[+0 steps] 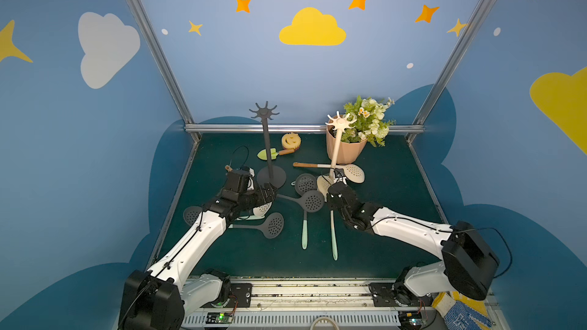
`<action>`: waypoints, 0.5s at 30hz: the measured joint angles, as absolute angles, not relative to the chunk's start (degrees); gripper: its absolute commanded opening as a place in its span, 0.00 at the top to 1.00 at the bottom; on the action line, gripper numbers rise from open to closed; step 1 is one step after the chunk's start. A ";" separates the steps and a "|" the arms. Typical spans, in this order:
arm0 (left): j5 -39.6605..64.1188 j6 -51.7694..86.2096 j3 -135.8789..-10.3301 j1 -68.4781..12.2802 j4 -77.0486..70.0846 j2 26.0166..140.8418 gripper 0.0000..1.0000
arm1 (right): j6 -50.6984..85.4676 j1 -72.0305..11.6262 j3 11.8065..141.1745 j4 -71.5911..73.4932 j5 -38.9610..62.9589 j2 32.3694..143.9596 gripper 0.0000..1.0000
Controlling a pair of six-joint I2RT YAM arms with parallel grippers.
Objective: Hang the skimmer on the kitchen utensil rack
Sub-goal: Pick up the skimmer from the center of the board.
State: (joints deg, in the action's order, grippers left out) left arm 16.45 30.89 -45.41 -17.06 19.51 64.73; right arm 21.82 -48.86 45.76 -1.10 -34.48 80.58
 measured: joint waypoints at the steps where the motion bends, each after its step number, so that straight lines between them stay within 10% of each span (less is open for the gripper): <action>1: 16.47 30.89 -45.43 -17.10 19.49 64.73 0.00 | 21.56 -48.86 45.01 -1.15 -34.52 79.37 0.89; 15: 17.45 30.46 -45.32 -20.51 18.50 64.69 0.00 | 22.17 -48.31 37.43 -2.59 -34.41 60.84 0.94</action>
